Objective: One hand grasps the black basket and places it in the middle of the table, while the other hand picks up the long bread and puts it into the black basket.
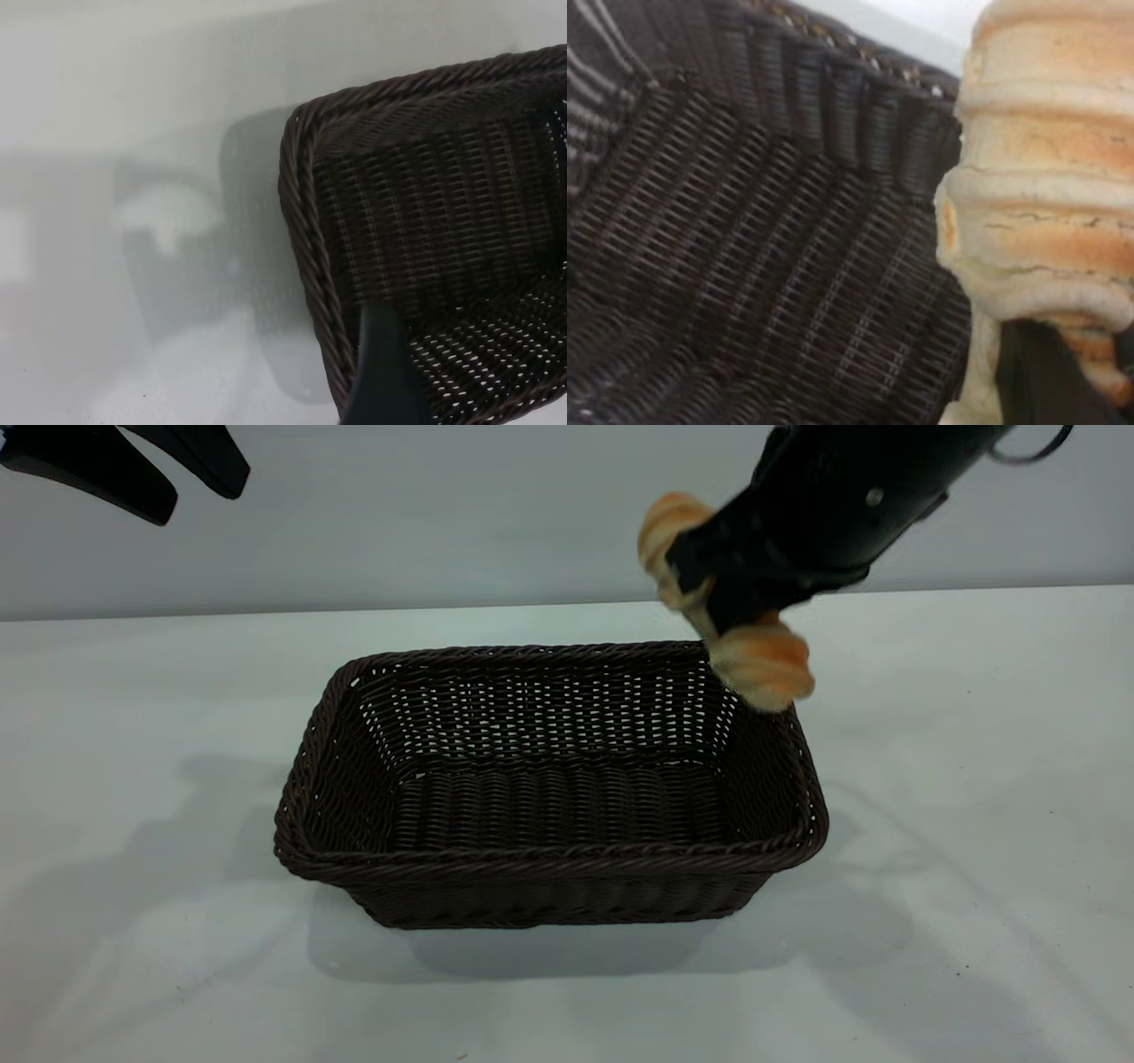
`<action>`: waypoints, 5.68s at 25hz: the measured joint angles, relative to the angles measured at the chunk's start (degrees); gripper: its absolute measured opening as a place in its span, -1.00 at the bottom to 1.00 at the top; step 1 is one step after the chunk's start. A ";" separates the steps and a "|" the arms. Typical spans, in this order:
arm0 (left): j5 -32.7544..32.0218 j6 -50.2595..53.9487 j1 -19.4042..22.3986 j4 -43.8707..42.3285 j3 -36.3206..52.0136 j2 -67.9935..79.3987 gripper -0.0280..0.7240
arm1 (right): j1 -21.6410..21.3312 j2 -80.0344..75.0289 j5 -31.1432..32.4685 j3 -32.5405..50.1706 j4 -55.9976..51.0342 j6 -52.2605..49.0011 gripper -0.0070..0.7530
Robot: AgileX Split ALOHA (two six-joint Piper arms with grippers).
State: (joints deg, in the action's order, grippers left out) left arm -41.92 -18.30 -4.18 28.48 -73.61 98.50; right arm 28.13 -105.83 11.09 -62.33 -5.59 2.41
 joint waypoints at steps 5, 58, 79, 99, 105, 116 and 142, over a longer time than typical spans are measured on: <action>0.12 0.00 0.00 0.06 0.00 0.00 0.60 | 1.49 -4.12 -1.75 0.00 -0.84 0.07 -0.54; -16.61 4.05 0.00 -8.69 23.75 -69.75 0.60 | -8.50 54.85 51.86 7.17 -1.03 4.08 -0.04; -21.38 6.81 0.00 -14.21 39.11 -80.52 0.60 | -8.50 96.09 52.43 31.01 4.98 -2.41 -0.04; -22.37 13.05 0.00 -22.59 45.62 -90.09 0.60 | -8.50 100.71 52.85 34.91 5.59 -2.84 -0.04; -22.67 13.84 0.00 -22.98 45.64 -95.34 0.60 | -8.50 100.71 52.85 34.91 5.59 -2.84 -0.04; -22.85 13.90 0.00 -22.95 45.64 -96.60 0.60 | -8.50 100.71 52.91 34.91 5.59 -2.84 -0.04; -23.09 14.02 3.61 -22.80 45.64 -99.62 0.60 | -30.44 100.75 52.91 34.95 5.28 -2.84 -0.04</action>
State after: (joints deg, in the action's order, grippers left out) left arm -65.01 -4.28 -0.58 5.68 -27.98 -1.12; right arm -2.31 -5.08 63.99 -27.37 -0.31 -0.43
